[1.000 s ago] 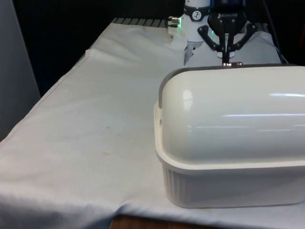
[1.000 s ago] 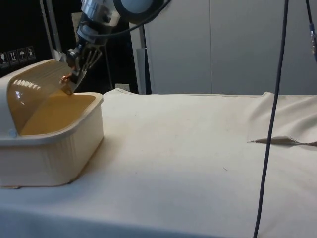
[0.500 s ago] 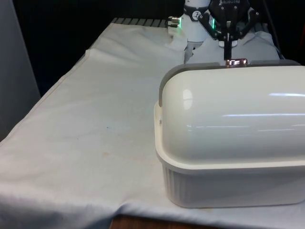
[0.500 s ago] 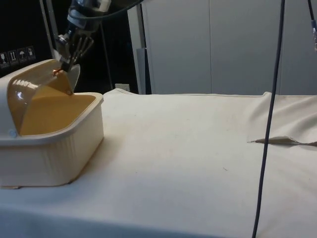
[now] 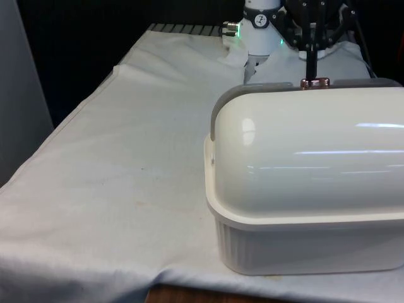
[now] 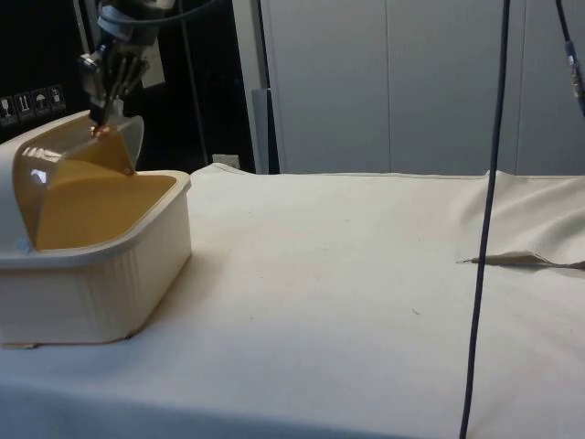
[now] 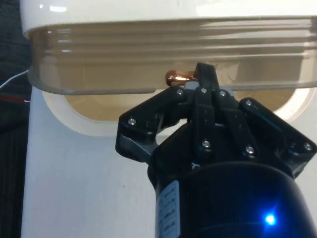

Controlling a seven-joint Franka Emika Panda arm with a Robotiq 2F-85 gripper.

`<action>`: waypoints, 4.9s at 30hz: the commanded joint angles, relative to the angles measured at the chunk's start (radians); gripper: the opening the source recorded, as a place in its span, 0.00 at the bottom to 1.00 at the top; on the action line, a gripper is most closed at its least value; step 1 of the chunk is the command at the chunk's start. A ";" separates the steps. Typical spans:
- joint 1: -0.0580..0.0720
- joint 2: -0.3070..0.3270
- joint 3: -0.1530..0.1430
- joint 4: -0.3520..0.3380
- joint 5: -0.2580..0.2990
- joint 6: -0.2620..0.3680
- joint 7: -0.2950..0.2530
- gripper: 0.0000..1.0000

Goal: Open the lid, then close it.

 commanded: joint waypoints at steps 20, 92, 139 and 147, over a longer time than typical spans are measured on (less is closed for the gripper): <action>-0.007 0.103 0.019 0.208 0.012 -0.080 -0.019 0.00; 0.021 -0.103 0.018 0.178 -0.013 -0.251 -0.131 0.00; 0.021 0.127 0.012 0.395 -0.019 -0.219 -0.126 1.00; 0.020 0.164 0.009 0.423 -0.021 -0.220 -0.128 0.86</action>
